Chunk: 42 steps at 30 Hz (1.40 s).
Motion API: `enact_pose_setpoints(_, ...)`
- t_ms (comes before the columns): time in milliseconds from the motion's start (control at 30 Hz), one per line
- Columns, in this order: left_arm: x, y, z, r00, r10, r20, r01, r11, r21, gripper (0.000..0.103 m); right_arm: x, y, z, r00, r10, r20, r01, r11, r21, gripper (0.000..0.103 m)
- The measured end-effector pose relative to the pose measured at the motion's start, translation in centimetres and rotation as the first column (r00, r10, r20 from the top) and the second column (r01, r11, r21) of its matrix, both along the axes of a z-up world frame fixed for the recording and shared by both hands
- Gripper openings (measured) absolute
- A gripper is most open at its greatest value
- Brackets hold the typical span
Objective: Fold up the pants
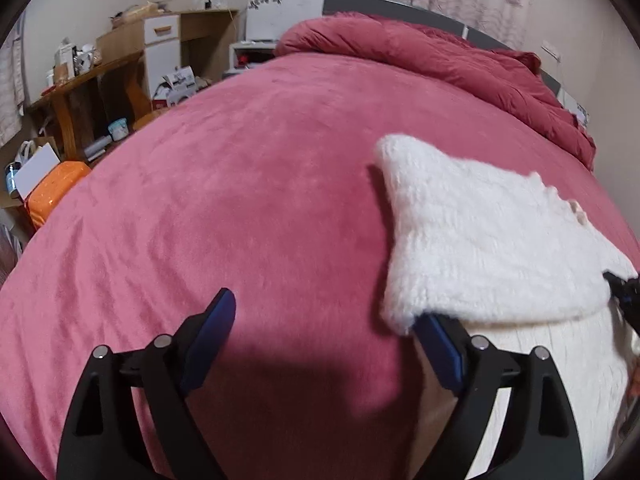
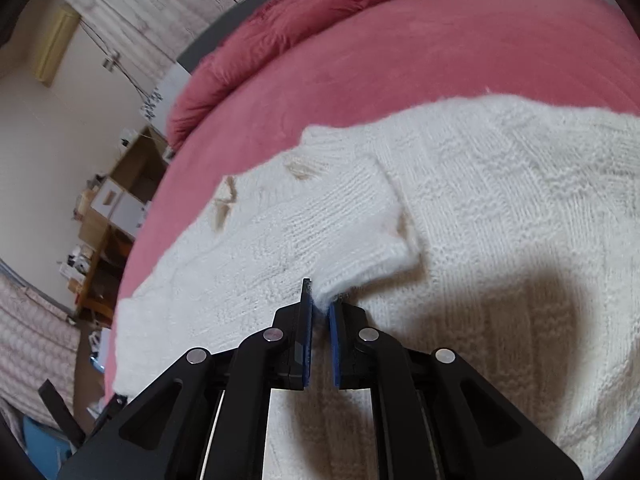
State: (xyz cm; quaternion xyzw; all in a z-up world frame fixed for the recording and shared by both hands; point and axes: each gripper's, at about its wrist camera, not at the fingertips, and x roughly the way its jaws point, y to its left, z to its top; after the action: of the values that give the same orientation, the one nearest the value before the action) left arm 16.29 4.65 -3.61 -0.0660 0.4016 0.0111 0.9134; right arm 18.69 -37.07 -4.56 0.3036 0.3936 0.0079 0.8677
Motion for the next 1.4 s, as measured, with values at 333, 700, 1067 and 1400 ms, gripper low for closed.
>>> enact_pose_setpoints(333, -2.3, 3.1, 5.0, 0.983, 0.097, 0.153, -0.061, 0.972, -0.227, 0.086, -2.6, -2.8, 0.8, 0.993, -0.113, 0.039, 0.107, 0.987, 0.117, 0.042)
enact_pose_setpoints(700, 6.1, -0.8, 1.4, 0.999, 0.003, -0.038, -0.013, 0.965, -0.261, 0.010, 0.1, -0.9, 1.7, 0.997, -0.038, 0.074, 0.037, 0.999, 0.022, 0.008)
enact_pose_setpoints(1067, 3.1, 0.4, 0.8, 0.996, 0.067, 0.055, -0.061, 0.993, -0.103, 0.025, 0.7, -1.5, 1.0, 0.998, -0.055, 0.012, 0.055, 0.998, 0.017, 0.017)
enact_pose_setpoints(1400, -3.4, -5.9, 5.0, 0.946, -0.113, 0.305, 0.140, 0.988, -0.070, 0.087, -5.5, -4.4, 7.0, 0.963, -0.135, 0.233, 0.180, 0.966, -0.184, 0.052)
